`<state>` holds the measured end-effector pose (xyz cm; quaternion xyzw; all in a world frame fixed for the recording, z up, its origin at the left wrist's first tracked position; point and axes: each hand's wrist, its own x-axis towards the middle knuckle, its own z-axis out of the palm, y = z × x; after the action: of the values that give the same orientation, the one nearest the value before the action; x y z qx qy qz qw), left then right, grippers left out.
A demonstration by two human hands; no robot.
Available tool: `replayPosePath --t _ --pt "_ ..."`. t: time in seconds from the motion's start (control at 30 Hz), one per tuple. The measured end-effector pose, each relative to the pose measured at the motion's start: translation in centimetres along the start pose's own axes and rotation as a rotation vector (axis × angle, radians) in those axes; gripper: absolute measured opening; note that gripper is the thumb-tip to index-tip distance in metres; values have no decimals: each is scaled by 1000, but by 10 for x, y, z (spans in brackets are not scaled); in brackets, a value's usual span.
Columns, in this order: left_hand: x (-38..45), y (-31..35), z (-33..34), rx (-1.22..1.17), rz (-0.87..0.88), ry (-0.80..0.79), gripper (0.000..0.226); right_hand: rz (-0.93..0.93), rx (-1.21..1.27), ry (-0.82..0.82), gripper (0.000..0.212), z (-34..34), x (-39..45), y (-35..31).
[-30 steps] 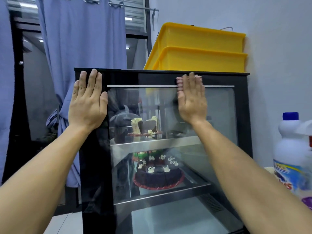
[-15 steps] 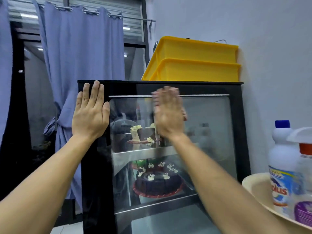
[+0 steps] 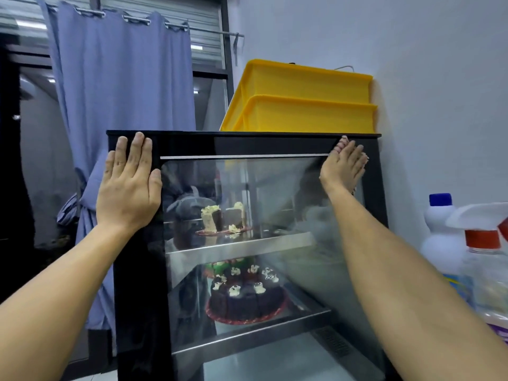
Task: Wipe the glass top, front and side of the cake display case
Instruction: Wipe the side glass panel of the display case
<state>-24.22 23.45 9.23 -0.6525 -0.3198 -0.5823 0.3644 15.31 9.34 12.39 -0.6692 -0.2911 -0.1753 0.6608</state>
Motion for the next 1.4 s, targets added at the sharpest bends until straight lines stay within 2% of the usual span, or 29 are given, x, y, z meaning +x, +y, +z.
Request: replayPosePath --t 0.07,0.1,0.17,0.23,0.27,0.33,0.37,0.43,0.53,0.67,0.77,0.83,0.87,0.93,1.0,1.07,1.17,1.23,1.33,1.4 --pt "-1 2 1 1 -3 22 65 -28 -27 66 61 20 -18 -14" --pt "0 2 1 -2 -2 27 65 -144 -45 113 62 34 -38 -25" --pt "0 2 1 -4 -1 27 65 -574 -84 149 64 66 -88 -51" --pt "-1 1 -1 -7 1 16 66 -1060 -164 56 65 88 -129 -71" --pt "0 0 -2 -11 9 20 66 -1221 -202 7 64 93 -138 -77" --pt "0 0 -3 -10 15 13 66 -1352 -247 -28 61 89 -129 -76" --pt "0 0 -3 -8 14 10 66 -1351 -270 -27 62 84 -116 -71" --pt "-1 1 -2 -6 5 9 66 -1218 -275 -13 63 73 -84 -54" --pt "-1 0 -1 -6 4 2 66 -873 -233 63 64 50 -33 -13" --pt "-2 1 -2 2 7 6 66 -296 -124 117 66 14 24 29" --pt "-1 1 -2 11 7 -6 67 -41 -60 101 63 -9 51 40" --pt "-1 1 -1 21 6 -9 68 -16 -57 94 63 -3 41 36" --pt "-1 1 -1 26 15 -12 68 -104 -83 117 64 7 24 30" --pt "-1 1 -2 34 42 -15 67 -448 -157 149 67 33 -14 15" --pt "-3 0 -3 37 60 -31 67 -772 -226 67 66 51 -39 2" --pt "-2 0 -4 34 54 -32 66 -868 -237 -2 66 50 -39 -3" --pt "-1 1 -4 22 40 -33 66 -797 -249 -3 67 33 -14 12" --pt "-2 1 -4 25 40 -29 66 -596 -215 33 67 21 7 28" --pt "-1 2 -5 19 40 -41 66 -196 -97 60 69 -1 32 50" --pt "-1 2 -4 19 42 -37 66 -48 -61 38 65 -15 52 61"
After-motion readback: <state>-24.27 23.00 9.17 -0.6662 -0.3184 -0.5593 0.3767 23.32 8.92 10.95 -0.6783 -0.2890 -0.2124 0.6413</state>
